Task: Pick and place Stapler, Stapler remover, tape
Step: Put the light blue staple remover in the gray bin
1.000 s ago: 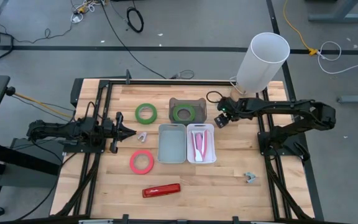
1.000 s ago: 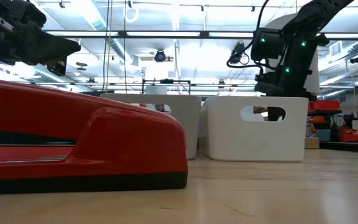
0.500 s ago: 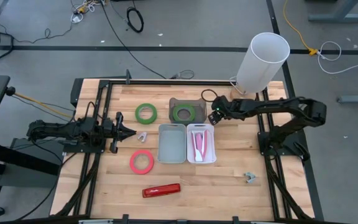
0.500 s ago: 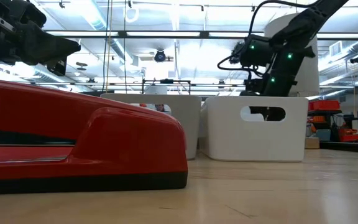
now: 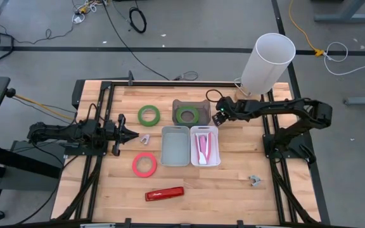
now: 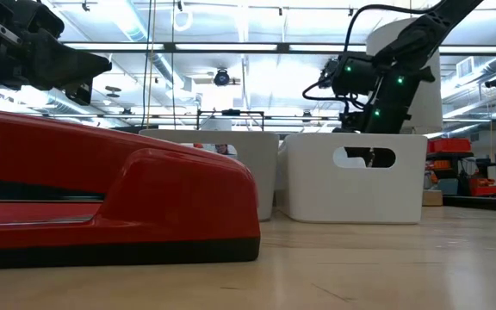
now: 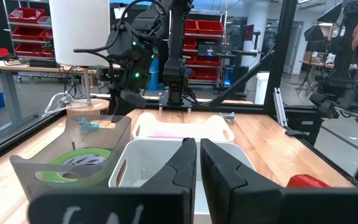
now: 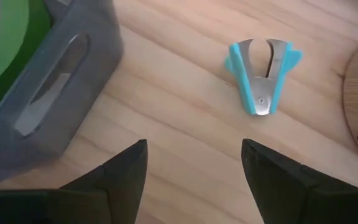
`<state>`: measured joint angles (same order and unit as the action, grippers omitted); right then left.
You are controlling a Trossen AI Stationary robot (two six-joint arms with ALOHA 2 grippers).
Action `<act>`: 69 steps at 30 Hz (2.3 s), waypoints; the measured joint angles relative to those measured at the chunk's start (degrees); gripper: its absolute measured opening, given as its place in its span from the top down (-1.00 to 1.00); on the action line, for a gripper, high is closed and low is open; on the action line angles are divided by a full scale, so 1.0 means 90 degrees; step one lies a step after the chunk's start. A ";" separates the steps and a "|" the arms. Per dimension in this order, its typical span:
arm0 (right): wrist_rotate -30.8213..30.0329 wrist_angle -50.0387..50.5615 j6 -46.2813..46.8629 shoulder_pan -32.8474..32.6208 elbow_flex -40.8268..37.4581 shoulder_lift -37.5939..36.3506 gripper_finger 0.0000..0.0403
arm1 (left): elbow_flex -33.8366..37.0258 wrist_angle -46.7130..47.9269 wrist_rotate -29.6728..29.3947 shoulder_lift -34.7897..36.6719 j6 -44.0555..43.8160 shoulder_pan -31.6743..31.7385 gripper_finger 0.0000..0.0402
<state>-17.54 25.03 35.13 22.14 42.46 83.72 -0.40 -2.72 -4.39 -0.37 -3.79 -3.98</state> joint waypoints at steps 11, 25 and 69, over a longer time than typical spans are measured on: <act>-0.0508 -0.0022 -0.0217 0.0145 0.0000 0.0271 -0.30 | 0.0000 0.0000 -0.0001 -0.0001 0.0000 0.0002 0.86; -0.1032 -0.0281 0.0023 0.0356 0.0000 0.0668 -0.30 | 0.0000 0.0000 0.0000 0.0001 -0.0002 0.0001 0.86; -0.0760 -0.1026 -0.0484 0.0992 0.0000 0.1307 -0.04 | 0.0000 0.0000 -0.0001 0.0001 -0.0002 0.0002 0.86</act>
<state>-24.38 15.79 30.77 31.07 42.46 95.48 -0.40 -2.72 -4.40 -0.36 -3.81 -3.97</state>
